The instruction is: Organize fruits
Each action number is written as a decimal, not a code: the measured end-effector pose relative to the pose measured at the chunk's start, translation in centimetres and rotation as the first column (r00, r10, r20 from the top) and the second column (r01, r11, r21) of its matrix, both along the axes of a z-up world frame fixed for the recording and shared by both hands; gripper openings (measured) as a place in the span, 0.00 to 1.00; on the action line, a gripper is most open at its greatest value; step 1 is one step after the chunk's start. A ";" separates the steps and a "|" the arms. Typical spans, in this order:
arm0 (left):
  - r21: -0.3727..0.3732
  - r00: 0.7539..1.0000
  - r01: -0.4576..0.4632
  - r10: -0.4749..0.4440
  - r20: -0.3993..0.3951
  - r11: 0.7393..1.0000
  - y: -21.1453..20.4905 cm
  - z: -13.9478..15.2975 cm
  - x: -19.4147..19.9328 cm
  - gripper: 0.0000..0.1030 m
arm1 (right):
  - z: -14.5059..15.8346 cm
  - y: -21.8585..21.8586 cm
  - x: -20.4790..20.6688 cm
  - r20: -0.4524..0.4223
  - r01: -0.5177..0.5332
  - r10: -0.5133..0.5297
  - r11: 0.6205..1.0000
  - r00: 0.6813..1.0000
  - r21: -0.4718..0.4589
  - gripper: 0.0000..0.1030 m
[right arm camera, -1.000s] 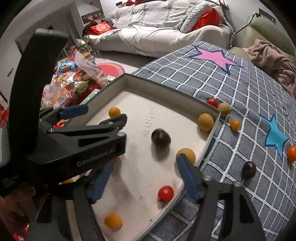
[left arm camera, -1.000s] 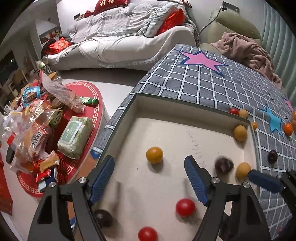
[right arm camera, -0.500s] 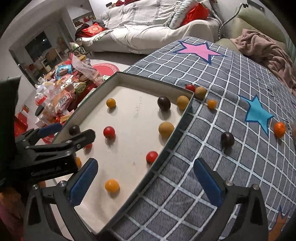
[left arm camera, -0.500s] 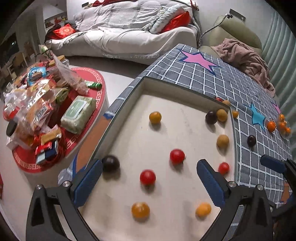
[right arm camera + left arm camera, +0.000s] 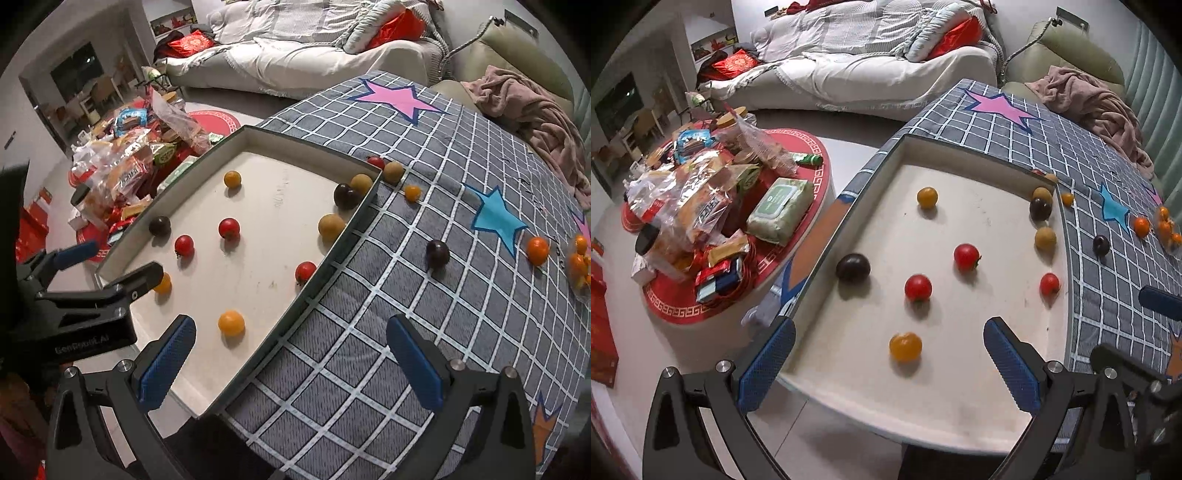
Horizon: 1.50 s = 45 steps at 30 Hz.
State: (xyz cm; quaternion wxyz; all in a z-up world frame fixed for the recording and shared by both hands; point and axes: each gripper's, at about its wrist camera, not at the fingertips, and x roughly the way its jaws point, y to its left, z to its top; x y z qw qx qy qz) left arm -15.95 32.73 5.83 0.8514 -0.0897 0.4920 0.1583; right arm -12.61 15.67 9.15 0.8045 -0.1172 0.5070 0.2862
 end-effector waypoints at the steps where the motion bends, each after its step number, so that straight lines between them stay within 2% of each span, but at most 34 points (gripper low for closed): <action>1: 0.005 1.000 0.002 -0.002 -0.001 1.000 -0.1 0.1 -0.3 1.00 | 0.2 -0.1 -0.1 -0.002 0.007 -0.007 1.000 1.000 0.006 1.00; 6: 0.039 0.999 0.036 -0.035 -0.008 0.999 -1.5 0.7 -1.1 1.00 | 1.2 -0.4 -0.2 -0.018 0.044 -0.043 0.999 0.999 0.028 1.00; 17: 0.022 0.995 0.097 -0.097 -0.008 0.995 -3.6 1.5 -2.3 1.00 | 1.5 0.1 -1.4 -0.044 0.042 -0.040 0.998 0.998 0.038 1.00; 45: 0.085 0.991 0.132 -0.129 -0.039 0.988 -5.4 1.4 -3.3 1.00 | 0.8 0.2 -2.3 -0.064 0.044 -0.042 0.999 0.997 0.030 1.00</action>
